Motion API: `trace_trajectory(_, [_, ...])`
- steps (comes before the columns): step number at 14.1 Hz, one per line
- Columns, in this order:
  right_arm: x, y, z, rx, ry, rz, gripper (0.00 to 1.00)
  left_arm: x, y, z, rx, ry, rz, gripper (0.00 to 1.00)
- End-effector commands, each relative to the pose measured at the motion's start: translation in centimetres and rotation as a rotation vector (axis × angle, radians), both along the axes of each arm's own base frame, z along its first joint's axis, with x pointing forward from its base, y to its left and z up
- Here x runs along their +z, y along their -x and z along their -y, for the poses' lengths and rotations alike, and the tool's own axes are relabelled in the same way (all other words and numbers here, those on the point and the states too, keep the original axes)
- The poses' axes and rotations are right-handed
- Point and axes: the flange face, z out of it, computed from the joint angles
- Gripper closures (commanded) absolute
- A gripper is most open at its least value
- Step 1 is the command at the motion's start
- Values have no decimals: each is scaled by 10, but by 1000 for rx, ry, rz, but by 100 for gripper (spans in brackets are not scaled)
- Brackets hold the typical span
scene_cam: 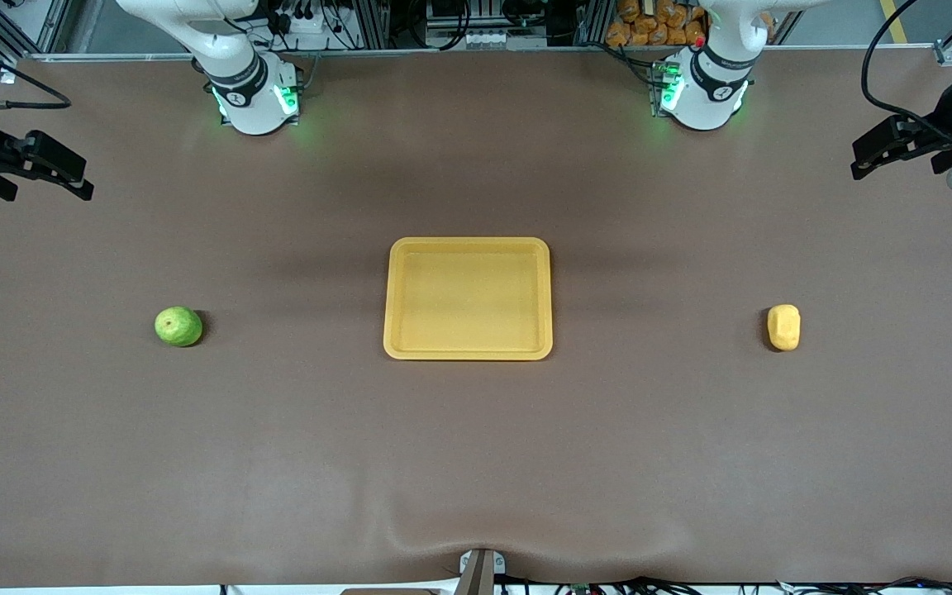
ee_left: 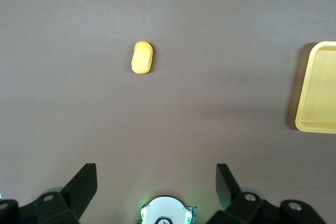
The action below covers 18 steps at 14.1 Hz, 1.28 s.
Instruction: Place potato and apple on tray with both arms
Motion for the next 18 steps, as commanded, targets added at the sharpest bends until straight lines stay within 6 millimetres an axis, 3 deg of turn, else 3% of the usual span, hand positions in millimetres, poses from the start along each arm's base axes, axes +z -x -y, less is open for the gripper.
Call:
trace_trajectory(1, [1,6,2,-16,-1,-1,0,5,3,-2,-14,13,2,0])
trace_trajectory(6, [1,6,2,-16,-1,-1,0,5,2,-6,-7,16,3,0])
trace_trajectory(18, [3,5,7,-25,-2,7,0,-26,-29,-22,19,36,13,0])
